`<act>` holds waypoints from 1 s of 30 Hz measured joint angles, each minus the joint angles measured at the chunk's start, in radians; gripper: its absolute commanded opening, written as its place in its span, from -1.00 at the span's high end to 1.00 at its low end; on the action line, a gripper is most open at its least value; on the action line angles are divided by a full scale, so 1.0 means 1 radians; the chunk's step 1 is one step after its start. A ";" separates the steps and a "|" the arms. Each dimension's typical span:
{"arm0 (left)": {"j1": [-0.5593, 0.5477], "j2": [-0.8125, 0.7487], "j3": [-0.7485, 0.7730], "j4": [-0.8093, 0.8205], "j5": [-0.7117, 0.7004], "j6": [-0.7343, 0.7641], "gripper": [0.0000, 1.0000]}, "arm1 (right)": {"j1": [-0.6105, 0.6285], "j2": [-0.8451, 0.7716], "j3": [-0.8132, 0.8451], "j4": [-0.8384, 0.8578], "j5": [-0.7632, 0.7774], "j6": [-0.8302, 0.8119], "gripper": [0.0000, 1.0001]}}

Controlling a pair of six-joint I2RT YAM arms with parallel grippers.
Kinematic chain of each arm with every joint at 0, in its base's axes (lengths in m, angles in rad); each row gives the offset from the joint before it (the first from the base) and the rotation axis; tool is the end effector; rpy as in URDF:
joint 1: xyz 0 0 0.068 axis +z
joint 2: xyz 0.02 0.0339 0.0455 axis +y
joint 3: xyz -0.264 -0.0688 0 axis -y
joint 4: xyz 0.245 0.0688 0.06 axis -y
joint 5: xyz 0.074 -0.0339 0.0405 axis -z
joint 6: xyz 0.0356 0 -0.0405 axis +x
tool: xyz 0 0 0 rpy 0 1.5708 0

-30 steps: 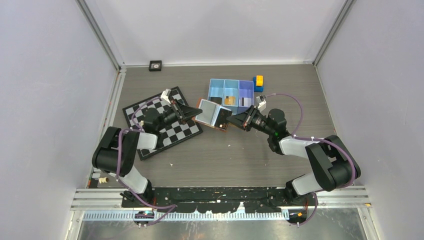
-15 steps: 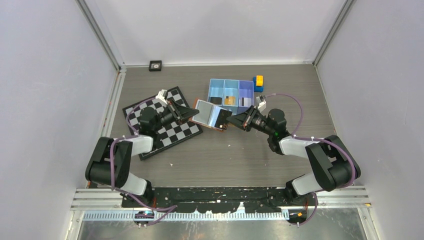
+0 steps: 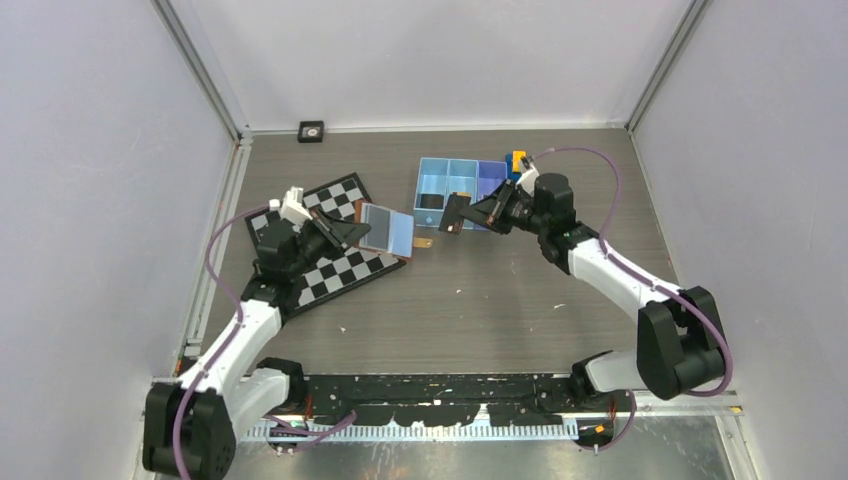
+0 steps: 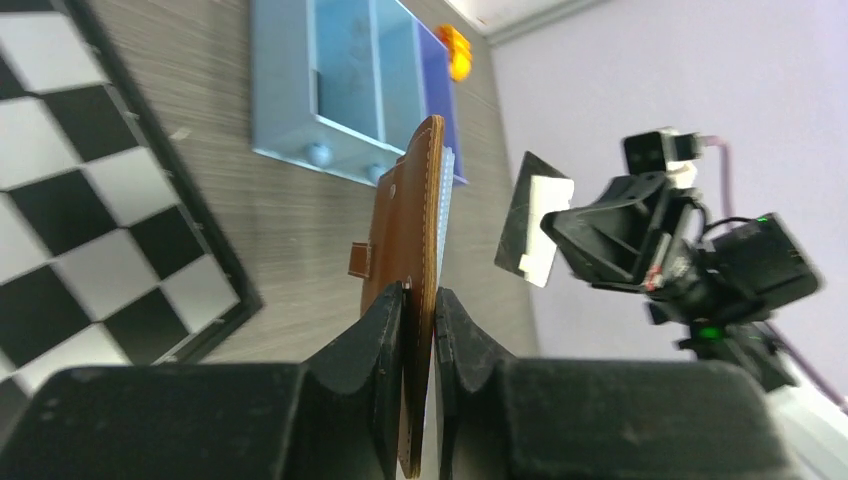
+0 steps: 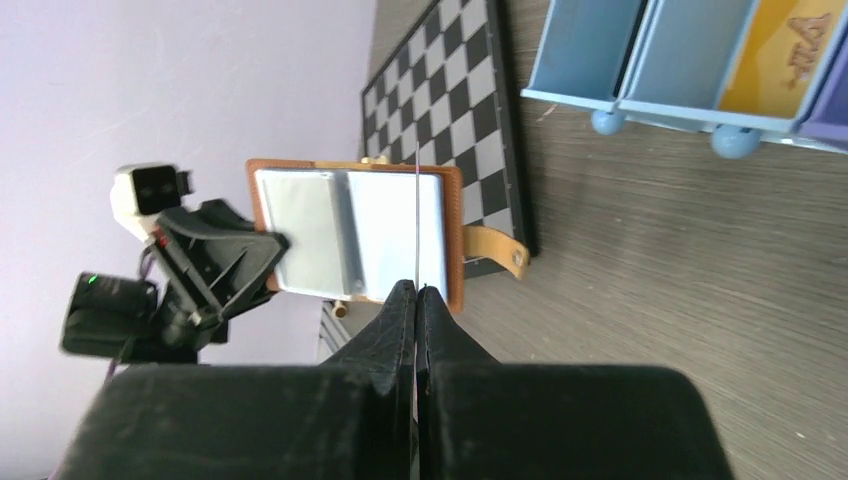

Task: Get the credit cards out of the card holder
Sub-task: Place the credit card in the storage box.

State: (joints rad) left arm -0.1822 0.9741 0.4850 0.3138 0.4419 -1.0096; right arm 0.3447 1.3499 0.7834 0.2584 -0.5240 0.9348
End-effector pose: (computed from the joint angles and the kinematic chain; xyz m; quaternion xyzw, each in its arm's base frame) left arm 0.2143 -0.0550 0.2512 -0.1716 0.7412 -0.4908 0.4246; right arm 0.2772 0.1185 0.2584 0.0804 0.7904 0.5081 0.3325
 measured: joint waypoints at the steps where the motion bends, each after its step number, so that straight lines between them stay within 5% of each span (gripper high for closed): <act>1: 0.000 -0.010 0.001 -0.015 -0.011 0.006 1.00 | 0.000 0.002 0.009 -0.012 0.004 -0.004 0.99; 12: 0.001 -0.150 0.016 -0.248 -0.189 0.123 1.00 | 0.000 0.368 0.417 -0.303 0.080 -0.109 0.99; 30: 0.001 -0.162 0.016 -0.280 -0.202 0.128 1.00 | -0.002 0.775 0.858 -0.529 0.130 -0.182 0.99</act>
State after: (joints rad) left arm -0.1810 0.8124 0.5011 0.0334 0.2398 -0.8818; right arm 0.3431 2.1246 1.6417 -0.2707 -0.3943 0.7525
